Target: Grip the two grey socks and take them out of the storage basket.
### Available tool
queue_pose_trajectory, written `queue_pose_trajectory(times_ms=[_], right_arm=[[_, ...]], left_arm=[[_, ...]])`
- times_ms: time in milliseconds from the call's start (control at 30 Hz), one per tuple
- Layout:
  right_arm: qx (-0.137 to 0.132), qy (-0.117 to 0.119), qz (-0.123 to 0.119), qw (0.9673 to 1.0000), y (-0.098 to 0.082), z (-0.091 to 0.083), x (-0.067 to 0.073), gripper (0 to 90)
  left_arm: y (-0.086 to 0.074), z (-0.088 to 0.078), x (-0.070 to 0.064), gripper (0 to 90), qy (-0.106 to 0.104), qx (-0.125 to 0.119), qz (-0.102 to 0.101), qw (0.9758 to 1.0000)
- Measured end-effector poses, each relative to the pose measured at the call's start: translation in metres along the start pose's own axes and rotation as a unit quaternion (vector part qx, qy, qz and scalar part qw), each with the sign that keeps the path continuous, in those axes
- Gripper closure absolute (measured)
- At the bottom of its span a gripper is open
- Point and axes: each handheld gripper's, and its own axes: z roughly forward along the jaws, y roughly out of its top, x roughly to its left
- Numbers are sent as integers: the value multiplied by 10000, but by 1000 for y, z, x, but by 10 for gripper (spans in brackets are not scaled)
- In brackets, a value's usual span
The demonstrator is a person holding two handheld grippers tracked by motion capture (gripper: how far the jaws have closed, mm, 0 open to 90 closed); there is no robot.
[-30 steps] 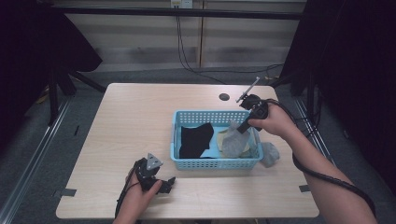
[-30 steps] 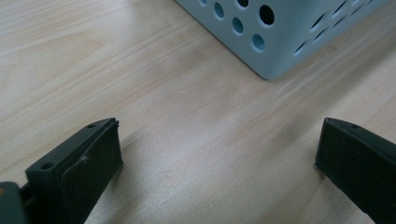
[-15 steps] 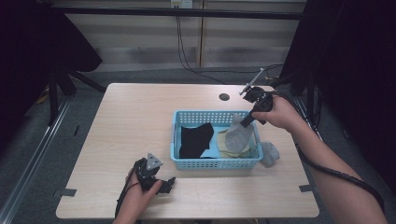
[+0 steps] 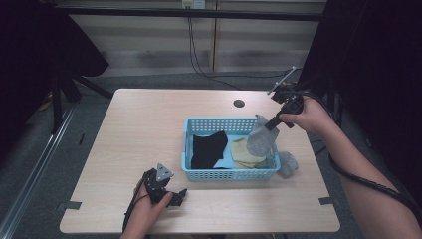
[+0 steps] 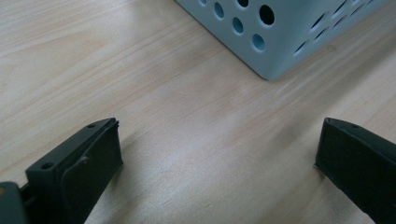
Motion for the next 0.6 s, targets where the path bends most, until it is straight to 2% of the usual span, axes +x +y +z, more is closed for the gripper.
queue_pose_trajectory(times_ms=[333,600], right_arm=[[-42,-96,92,9999,-11,-20,-11,846],[-76,-168,230,9996,-22,-29,-20,846]], left_arm=[[0,0,0,0,-1,-1,-2,10000],[0,0,0,0,0,0,-3,10000]])
